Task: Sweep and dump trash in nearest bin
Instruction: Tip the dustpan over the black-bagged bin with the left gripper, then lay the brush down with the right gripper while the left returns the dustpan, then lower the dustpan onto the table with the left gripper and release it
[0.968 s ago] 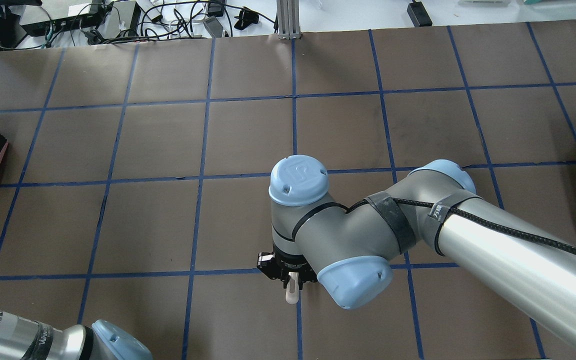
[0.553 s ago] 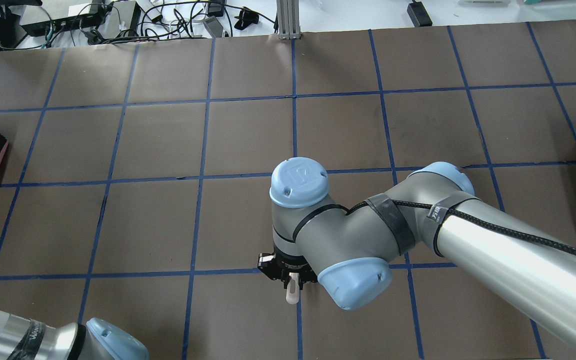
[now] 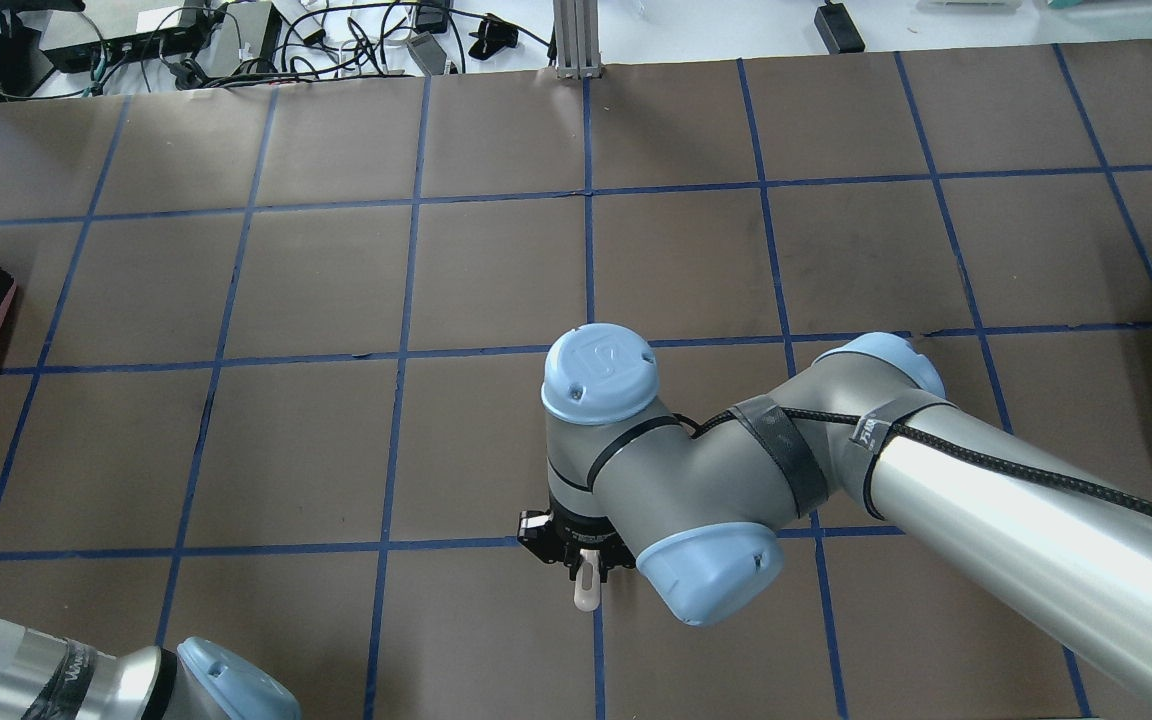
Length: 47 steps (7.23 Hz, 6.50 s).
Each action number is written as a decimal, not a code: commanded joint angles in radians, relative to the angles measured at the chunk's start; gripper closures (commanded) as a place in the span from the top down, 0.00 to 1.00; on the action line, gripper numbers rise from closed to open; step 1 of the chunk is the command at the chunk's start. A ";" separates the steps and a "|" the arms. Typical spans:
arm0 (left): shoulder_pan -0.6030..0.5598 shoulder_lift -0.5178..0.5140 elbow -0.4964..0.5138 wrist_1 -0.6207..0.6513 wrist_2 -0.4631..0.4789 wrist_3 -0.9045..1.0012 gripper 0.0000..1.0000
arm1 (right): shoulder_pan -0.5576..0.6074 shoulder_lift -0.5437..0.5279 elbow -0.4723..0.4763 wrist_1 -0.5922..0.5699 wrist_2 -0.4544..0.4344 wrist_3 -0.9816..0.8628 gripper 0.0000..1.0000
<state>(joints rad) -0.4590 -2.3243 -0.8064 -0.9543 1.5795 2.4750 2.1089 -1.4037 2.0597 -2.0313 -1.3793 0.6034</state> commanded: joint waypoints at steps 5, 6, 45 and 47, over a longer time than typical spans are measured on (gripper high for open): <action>-0.139 0.218 -0.391 0.361 0.318 0.071 0.00 | -0.001 0.003 -0.009 -0.007 -0.004 -0.002 0.80; -0.139 0.221 -0.387 0.361 0.312 0.071 0.00 | -0.003 -0.004 -0.012 -0.009 -0.006 -0.004 0.80; -1.440 0.174 -0.530 -0.346 -0.073 -2.760 0.00 | -0.523 -0.215 -0.515 0.520 -0.187 -0.587 1.00; -1.468 0.174 -0.539 -0.346 -0.070 -2.760 0.00 | -0.523 -0.213 -0.513 0.520 -0.188 -0.587 1.00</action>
<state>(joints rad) -1.9140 -2.1505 -1.3379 -1.2990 1.5074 -0.2857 1.5861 -1.6174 1.5450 -1.5110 -1.5674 0.0169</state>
